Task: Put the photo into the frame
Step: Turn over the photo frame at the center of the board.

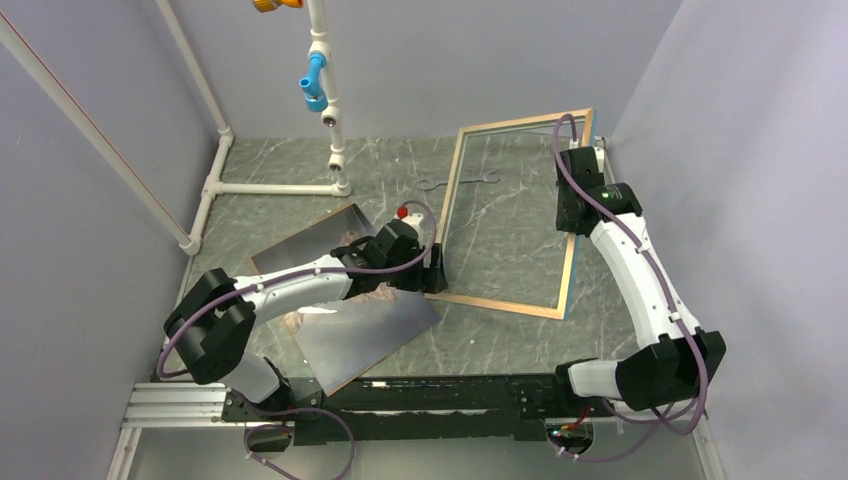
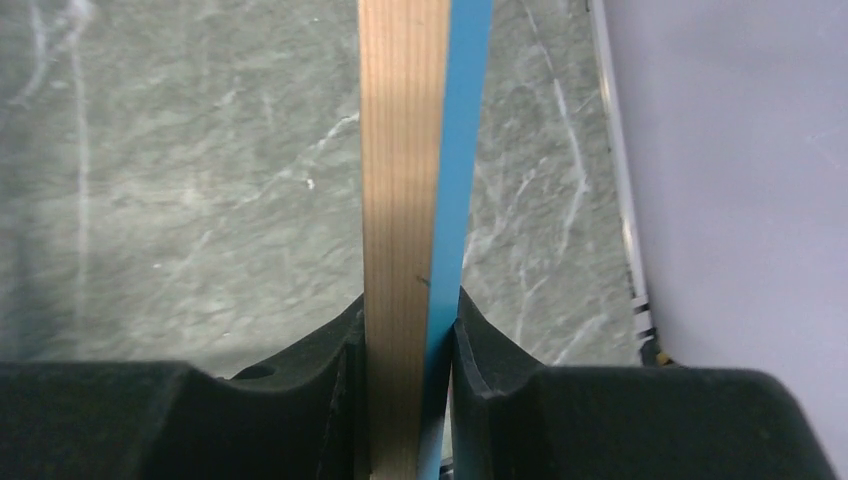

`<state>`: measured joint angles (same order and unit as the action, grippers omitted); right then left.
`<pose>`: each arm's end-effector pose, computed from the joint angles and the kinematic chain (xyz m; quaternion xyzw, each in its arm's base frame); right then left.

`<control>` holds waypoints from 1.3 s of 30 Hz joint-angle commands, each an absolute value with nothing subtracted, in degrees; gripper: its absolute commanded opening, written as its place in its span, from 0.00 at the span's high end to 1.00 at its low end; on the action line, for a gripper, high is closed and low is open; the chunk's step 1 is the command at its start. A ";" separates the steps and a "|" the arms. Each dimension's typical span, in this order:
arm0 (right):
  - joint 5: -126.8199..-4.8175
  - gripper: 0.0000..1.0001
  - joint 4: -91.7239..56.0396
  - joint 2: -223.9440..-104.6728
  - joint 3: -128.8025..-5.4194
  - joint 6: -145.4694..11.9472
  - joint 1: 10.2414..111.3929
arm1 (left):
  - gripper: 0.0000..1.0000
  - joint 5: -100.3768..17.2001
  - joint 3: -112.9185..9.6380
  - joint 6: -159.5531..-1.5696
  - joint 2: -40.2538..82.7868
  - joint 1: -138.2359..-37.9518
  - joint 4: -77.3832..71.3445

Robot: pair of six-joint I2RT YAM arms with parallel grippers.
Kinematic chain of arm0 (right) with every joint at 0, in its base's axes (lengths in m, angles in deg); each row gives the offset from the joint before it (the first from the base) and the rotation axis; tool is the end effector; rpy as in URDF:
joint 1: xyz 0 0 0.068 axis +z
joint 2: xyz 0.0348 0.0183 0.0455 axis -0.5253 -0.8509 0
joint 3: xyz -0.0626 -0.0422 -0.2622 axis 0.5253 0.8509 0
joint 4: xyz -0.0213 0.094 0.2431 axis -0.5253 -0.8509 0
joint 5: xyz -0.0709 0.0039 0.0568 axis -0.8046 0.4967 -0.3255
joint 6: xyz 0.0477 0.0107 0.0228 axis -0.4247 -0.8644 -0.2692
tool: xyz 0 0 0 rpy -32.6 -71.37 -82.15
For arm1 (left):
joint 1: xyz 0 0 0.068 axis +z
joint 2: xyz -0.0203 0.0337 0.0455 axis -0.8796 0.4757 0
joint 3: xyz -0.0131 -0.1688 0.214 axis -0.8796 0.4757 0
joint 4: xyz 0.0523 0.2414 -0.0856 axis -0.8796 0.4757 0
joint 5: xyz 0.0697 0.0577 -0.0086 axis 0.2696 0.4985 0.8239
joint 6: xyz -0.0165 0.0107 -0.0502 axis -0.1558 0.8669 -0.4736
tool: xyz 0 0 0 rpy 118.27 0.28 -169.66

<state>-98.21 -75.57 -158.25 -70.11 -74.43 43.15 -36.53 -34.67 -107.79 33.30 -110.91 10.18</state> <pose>0.2519 0.0357 0.3571 0.0894 0.9288 -0.1326 0.3344 0.2118 -0.2492 0.2222 0.0951 0.9130 -0.2938 0.2666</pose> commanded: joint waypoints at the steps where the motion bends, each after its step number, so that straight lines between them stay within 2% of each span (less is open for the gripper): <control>1: -94.35 1.00 -71.06 -156.65 -64.86 -64.48 44.70 | 0.13 -39.23 -32.52 -109.68 34.78 -109.76 4.30; 8: -90.34 1.00 -64.71 -153.78 -60.46 -58.68 44.70 | 0.14 -38.45 -30.88 -110.11 38.73 -108.16 0.79; 12: -92.81 1.00 -61.79 -148.51 -57.66 -55.40 44.70 | 0.14 -40.20 -31.31 -109.86 40.52 -105.27 -0.35; 20: -89.52 1.00 -51.72 -136.80 -50.00 -50.52 44.71 | 0.18 -46.05 -36.15 -106.98 45.29 -103.72 -1.56; 28: -86.83 1.00 -52.88 -137.74 -50.52 -51.56 44.70 | 0.25 -48.72 -41.65 -105.51 48.74 -103.72 -1.02; 30: -86.60 1.00 -52.80 -138.03 -50.62 -52.02 44.71 | 0.34 -49.19 -42.61 -105.50 49.22 -103.73 -1.00; 37: -89.91 1.00 -54.90 -140.78 -52.07 -54.80 44.70 | 0.92 -52.48 -40.88 -107.89 48.12 -103.79 -5.60; 38: -89.94 1.00 -55.07 -141.14 -52.21 -55.62 44.70 | 0.98 -52.84 -40.82 -108.46 48.01 -103.86 -5.96; 39: -90.08 0.95 -55.19 -141.41 -52.31 -56.42 44.70 | 1.00 -53.08 -40.80 -108.94 47.99 -104.00 -6.05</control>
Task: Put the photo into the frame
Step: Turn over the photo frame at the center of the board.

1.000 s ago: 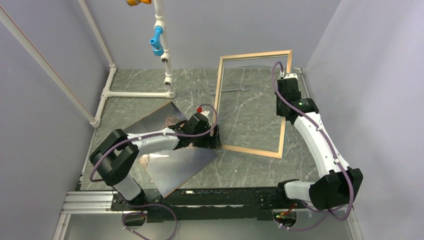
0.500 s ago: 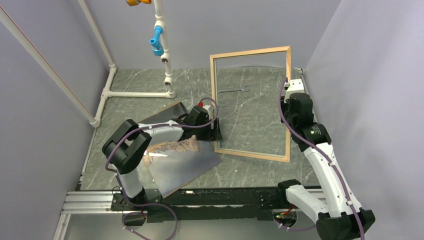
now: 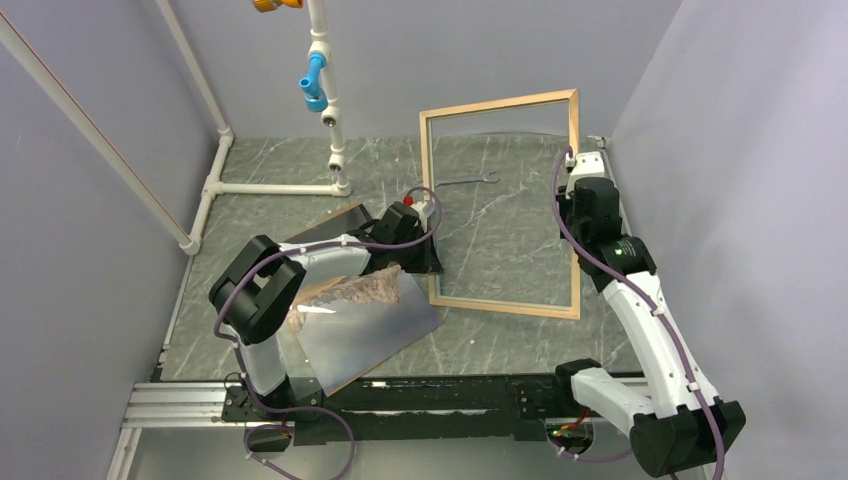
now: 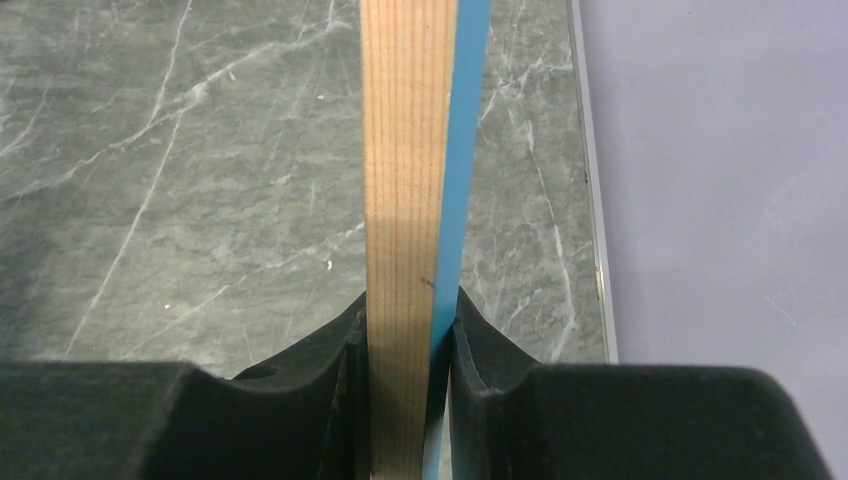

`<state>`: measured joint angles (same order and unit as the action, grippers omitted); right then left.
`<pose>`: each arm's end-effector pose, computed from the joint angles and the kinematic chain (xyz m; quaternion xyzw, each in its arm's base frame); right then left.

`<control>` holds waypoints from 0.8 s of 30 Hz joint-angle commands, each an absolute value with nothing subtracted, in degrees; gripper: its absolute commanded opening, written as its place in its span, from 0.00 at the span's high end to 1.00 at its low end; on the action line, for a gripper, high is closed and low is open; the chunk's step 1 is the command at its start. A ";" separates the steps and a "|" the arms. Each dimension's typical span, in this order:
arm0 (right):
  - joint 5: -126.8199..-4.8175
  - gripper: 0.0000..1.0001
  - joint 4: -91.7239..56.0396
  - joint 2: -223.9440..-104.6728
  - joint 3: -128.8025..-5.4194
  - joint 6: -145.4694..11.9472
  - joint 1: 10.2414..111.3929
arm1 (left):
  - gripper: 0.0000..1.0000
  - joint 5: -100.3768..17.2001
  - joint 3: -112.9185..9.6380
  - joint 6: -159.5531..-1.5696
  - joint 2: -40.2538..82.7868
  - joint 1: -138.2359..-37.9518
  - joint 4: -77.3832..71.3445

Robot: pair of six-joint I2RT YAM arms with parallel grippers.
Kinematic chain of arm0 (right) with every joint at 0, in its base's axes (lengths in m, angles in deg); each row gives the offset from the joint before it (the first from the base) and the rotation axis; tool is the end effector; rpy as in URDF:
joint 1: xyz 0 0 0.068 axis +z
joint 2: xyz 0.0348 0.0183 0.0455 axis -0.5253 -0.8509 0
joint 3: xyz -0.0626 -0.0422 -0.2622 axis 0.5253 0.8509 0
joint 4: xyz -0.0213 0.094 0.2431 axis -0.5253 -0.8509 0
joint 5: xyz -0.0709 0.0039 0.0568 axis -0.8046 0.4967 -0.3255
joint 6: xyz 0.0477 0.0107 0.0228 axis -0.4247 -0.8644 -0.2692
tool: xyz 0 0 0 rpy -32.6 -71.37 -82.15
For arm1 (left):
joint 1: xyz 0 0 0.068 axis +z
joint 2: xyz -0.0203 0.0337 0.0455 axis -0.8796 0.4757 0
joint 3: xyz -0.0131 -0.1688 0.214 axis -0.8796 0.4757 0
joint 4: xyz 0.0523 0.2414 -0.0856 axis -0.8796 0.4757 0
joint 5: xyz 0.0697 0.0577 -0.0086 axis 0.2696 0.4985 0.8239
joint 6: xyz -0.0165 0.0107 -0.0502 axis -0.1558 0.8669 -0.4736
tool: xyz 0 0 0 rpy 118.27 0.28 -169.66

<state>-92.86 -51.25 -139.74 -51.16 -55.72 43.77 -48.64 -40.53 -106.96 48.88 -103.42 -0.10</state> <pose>0.2059 0.0319 0.3520 -0.0393 0.8603 -0.1129 0.4955 0.2779 -0.2612 0.1780 0.0838 0.9058 -0.3483 0.2262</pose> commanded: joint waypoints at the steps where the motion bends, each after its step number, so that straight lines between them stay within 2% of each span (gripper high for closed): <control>1: -90.29 0.86 -55.29 -141.63 -52.44 -57.29 44.70 | 1.00 -53.03 -40.91 -109.36 48.03 -104.25 -5.88; 3: -90.92 0.59 -55.39 -142.00 -52.48 -58.84 44.71 | 1.00 -52.86 -41.27 -110.10 47.95 -104.78 -5.09; 6: -91.41 0.33 -55.24 -142.23 -52.28 -59.85 44.71 | 1.00 -52.27 -41.19 -111.37 47.17 -105.50 -4.13; 9: -91.77 0.16 -55.04 -142.07 -51.83 -61.99 44.70 | 1.00 -52.39 -40.92 -112.44 45.85 -106.06 -4.64; 15: -92.45 0.01 -55.46 -142.39 -51.12 -63.41 44.70 | 1.00 -50.53 -40.74 -113.31 42.53 -106.63 -1.99; 24: -87.15 0.00 -54.30 -143.90 -48.02 -70.23 44.70 | 1.00 -51.59 -38.18 -115.18 39.35 -106.71 -0.30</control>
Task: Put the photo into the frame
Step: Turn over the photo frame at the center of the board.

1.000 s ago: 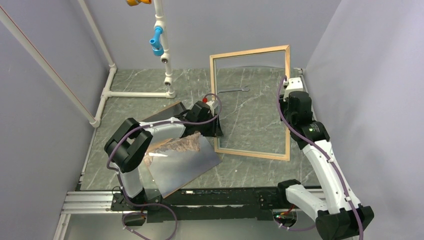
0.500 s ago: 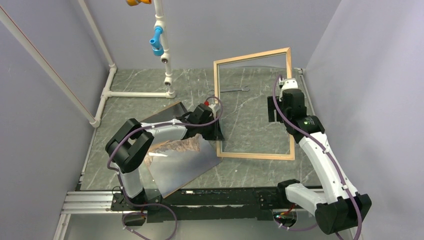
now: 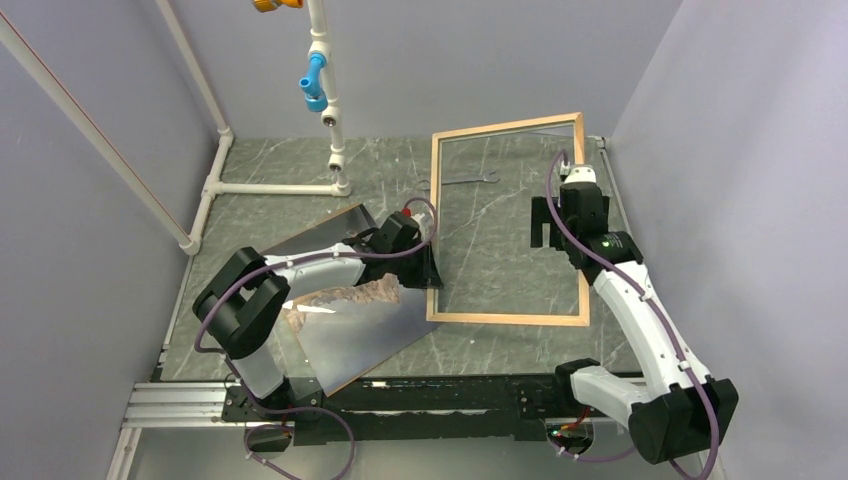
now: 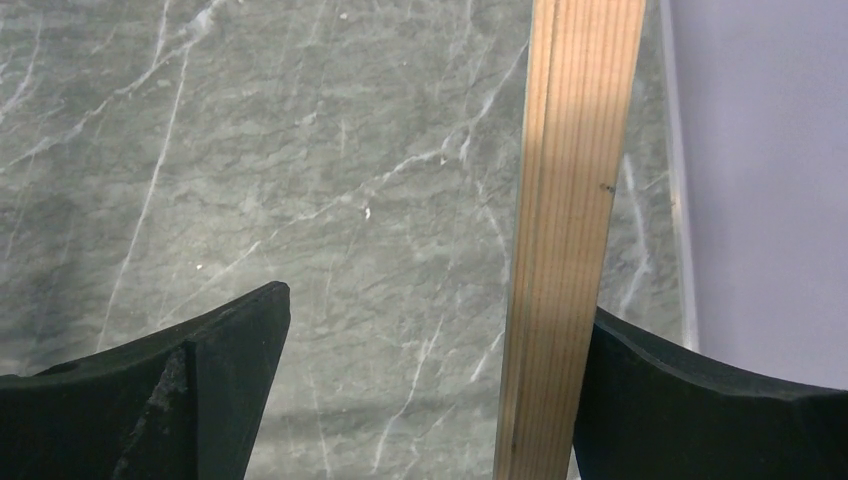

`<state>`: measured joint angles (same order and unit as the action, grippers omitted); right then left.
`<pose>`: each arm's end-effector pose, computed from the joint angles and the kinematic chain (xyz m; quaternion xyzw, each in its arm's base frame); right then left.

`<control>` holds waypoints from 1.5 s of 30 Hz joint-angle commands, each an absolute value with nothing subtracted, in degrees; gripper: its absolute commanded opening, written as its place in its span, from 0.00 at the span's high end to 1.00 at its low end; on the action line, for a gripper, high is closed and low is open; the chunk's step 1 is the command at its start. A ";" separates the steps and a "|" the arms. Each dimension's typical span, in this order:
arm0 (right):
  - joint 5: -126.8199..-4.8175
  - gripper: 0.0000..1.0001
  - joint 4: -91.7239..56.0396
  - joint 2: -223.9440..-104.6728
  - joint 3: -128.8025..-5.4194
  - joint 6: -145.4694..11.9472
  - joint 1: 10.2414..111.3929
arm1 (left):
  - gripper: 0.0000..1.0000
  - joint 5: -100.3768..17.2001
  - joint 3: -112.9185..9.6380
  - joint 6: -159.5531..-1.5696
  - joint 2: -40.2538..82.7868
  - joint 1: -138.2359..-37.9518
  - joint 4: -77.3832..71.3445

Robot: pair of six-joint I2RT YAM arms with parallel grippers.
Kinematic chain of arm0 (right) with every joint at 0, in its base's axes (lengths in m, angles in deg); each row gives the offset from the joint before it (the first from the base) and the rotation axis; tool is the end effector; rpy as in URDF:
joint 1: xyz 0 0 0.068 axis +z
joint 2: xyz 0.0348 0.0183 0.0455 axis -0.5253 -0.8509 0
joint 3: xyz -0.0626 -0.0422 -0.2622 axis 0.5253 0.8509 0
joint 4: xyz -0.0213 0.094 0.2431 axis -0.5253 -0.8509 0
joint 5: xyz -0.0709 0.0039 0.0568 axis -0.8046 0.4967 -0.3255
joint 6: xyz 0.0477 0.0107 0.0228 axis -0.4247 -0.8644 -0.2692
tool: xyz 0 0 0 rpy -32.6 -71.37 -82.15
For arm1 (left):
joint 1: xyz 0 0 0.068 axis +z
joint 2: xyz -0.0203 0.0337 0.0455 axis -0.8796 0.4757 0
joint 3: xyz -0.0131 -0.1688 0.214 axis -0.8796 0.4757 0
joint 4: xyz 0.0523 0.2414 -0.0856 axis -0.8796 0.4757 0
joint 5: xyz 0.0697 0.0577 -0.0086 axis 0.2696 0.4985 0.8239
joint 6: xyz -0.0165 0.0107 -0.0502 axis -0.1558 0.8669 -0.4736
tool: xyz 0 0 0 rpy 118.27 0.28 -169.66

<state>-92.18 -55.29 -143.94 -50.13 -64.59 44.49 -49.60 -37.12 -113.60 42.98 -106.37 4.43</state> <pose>0.2174 0.0376 0.3256 0.0048 0.8972 -0.0827 0.4338 0.2463 -0.2582 0.1899 0.0556 0.9139 -0.3604 0.1784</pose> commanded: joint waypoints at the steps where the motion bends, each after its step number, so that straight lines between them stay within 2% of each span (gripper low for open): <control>1: -86.39 0.00 -53.38 -143.56 -46.81 -71.71 44.65 | 1.00 -51.51 -37.97 -115.15 39.11 -106.81 0.69; 10: -84.34 0.00 -44.93 -144.23 -36.37 -78.24 44.70 | 1.00 -48.53 -33.08 -115.57 36.53 -107.20 3.90; 19: -83.92 0.00 -37.78 -151.51 -31.47 -78.71 44.71 | 1.00 -45.79 -31.95 -115.53 35.33 -107.33 7.39; 28: -88.63 0.00 -37.25 -159.83 -34.36 -77.18 44.44 | 1.00 -48.34 -31.83 -118.62 38.05 -108.10 5.71; 40: -96.53 0.00 -49.80 -171.08 -44.45 -79.13 43.98 | 1.00 -43.24 -33.37 -118.31 36.80 -108.24 11.73; 45: -95.67 0.00 -50.33 -170.86 -45.27 -80.41 43.36 | 1.00 -40.24 -31.62 -118.85 33.36 -107.46 12.98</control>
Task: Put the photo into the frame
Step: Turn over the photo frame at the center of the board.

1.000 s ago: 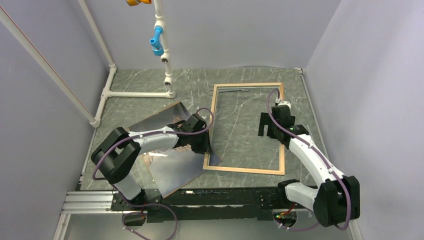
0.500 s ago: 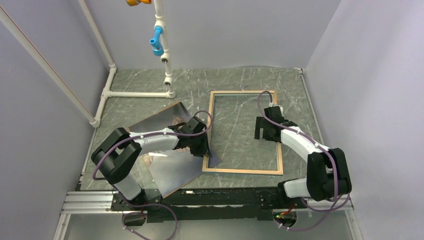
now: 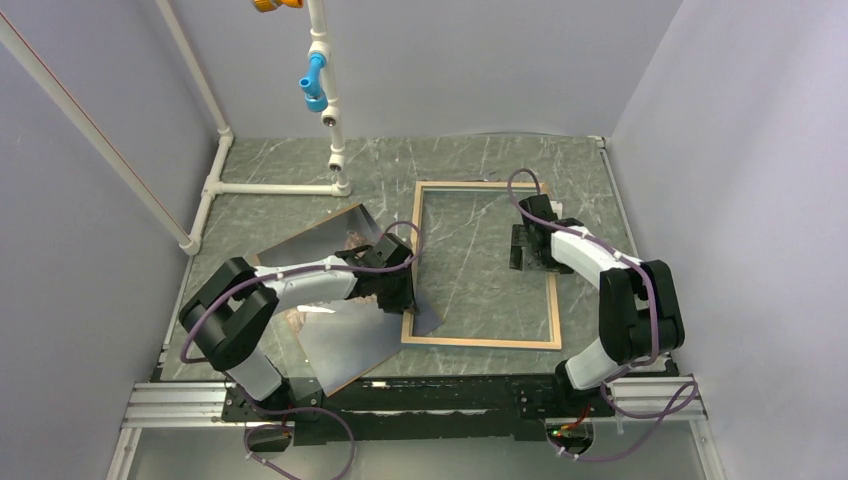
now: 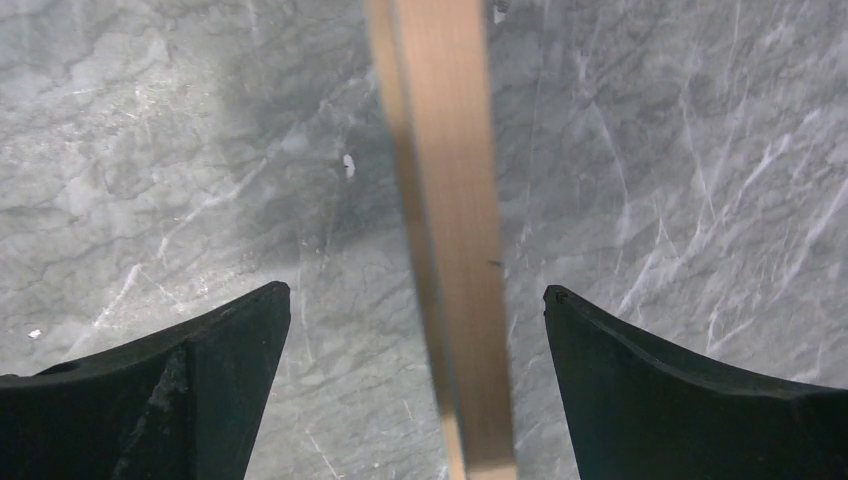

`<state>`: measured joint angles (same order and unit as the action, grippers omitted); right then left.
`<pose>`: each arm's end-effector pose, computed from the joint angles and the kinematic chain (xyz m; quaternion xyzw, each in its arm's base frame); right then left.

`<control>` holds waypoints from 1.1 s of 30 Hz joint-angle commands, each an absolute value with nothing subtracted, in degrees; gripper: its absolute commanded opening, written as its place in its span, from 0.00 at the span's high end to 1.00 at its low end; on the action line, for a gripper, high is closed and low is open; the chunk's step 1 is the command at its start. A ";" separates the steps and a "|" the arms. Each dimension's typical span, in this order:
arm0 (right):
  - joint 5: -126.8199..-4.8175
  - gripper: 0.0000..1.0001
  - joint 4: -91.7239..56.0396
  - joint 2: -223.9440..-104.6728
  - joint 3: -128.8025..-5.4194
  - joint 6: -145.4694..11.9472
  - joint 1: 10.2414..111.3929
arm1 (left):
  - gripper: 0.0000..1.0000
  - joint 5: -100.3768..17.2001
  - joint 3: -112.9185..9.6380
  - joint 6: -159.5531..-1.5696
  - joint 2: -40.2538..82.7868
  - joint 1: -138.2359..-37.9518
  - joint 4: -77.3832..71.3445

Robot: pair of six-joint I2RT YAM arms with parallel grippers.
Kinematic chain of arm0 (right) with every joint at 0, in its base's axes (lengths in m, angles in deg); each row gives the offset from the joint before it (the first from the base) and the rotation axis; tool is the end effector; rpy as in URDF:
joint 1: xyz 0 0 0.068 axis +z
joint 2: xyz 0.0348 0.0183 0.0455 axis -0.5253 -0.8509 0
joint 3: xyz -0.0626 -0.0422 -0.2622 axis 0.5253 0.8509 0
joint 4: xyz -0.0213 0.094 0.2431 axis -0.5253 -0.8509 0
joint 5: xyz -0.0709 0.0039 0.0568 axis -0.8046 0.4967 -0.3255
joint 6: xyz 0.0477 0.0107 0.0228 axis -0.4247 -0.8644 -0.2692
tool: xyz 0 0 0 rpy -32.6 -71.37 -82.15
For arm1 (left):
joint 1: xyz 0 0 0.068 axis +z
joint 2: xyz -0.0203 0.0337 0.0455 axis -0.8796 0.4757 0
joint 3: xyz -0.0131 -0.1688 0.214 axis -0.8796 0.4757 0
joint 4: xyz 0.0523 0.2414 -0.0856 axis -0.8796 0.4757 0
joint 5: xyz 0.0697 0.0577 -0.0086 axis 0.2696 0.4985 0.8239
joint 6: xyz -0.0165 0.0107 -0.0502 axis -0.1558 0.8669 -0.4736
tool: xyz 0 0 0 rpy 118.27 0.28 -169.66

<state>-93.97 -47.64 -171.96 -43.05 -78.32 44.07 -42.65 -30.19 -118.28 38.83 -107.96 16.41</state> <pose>0.2827 0.0492 0.1781 0.0850 0.9621 -0.1176 0.2310 0.2102 -0.2287 0.1628 -0.0033 0.9620 -0.2465 0.1174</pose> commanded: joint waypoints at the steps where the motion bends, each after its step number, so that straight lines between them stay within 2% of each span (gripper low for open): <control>1: -95.62 0.00 -50.53 -170.53 -45.39 -80.69 42.98 | 1.00 -39.35 -31.10 -118.94 32.56 -107.10 13.31; 9: -92.29 0.00 -54.73 -167.89 -49.63 -82.53 41.37 | 1.00 -40.28 -25.34 -119.17 27.98 -103.21 10.20; 24: -81.75 0.00 -66.05 -155.18 -61.30 -84.30 41.27 | 1.00 -41.02 -37.64 -119.88 40.90 -109.54 14.19; 33: -76.36 0.00 -64.19 -150.25 -59.80 -84.63 41.30 | 1.00 -39.69 -47.08 -125.67 49.75 -112.98 18.78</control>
